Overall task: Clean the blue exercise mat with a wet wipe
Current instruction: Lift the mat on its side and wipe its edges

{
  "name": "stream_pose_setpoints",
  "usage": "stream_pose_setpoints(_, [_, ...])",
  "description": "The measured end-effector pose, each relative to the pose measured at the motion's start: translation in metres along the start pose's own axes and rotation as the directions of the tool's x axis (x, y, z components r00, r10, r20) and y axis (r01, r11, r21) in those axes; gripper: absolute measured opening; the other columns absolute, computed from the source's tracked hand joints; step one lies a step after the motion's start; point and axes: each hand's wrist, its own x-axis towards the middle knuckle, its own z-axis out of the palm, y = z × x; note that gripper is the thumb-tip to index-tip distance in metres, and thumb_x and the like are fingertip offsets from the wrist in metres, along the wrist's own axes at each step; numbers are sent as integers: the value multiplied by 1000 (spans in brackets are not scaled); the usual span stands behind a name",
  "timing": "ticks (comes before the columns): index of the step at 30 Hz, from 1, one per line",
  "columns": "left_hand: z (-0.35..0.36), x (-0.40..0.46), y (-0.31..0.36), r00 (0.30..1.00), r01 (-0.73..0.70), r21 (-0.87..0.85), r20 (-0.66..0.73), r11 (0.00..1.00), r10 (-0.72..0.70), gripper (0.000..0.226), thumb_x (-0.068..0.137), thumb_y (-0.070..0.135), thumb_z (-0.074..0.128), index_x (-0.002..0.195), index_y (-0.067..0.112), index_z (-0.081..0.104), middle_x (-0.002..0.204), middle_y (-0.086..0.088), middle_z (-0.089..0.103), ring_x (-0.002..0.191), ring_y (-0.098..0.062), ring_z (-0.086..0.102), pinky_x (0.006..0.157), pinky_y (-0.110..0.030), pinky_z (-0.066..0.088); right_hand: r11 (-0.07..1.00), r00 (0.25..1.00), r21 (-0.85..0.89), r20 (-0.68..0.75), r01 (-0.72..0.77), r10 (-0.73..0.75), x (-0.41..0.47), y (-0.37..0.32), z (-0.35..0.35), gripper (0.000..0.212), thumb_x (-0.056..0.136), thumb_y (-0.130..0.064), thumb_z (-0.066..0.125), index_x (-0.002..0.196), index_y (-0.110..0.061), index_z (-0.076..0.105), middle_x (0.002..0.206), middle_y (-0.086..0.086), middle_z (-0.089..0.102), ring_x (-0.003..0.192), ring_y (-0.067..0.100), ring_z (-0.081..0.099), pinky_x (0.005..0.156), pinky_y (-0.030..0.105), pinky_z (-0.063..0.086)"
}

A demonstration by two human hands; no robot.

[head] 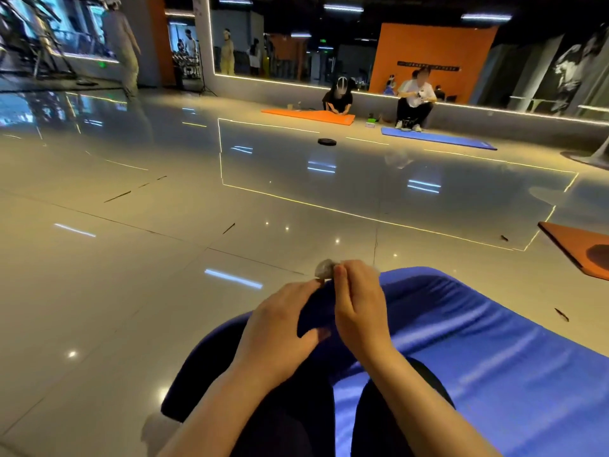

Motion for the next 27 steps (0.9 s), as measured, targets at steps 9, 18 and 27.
stream_pose_setpoints(9, [16,20,-2,991,-52,23,-121,998,54,23,90,26,68,113,20,69,96,7,65,88,-8,56,79,-21,42,990,998,125,-17,-63,65,-6,6,-6,16,99,-39,39,111,-41,50,98,-21,61,91,-5,59,73,8,43])
stream_pose_setpoints(18, [0,7,-2,959,-114,-45,-265,992,99,22,88,13,69,108,22,68,94,15,60,88,-6,57,76,-18,47,972,975,-135,-89,192,-205,-5,3,0,39,105,-43,29,114,-25,62,133,-5,58,133,11,44,115,43,21])
stream_pose_setpoints(27, [-17,-22,-11,913,-143,-131,-399,981,80,16,87,30,61,102,29,65,89,17,60,84,-7,60,70,-33,56,949,952,-77,-7,306,-307,-15,8,-14,41,107,-40,24,134,-20,48,139,-14,46,136,5,40,119,34,23])
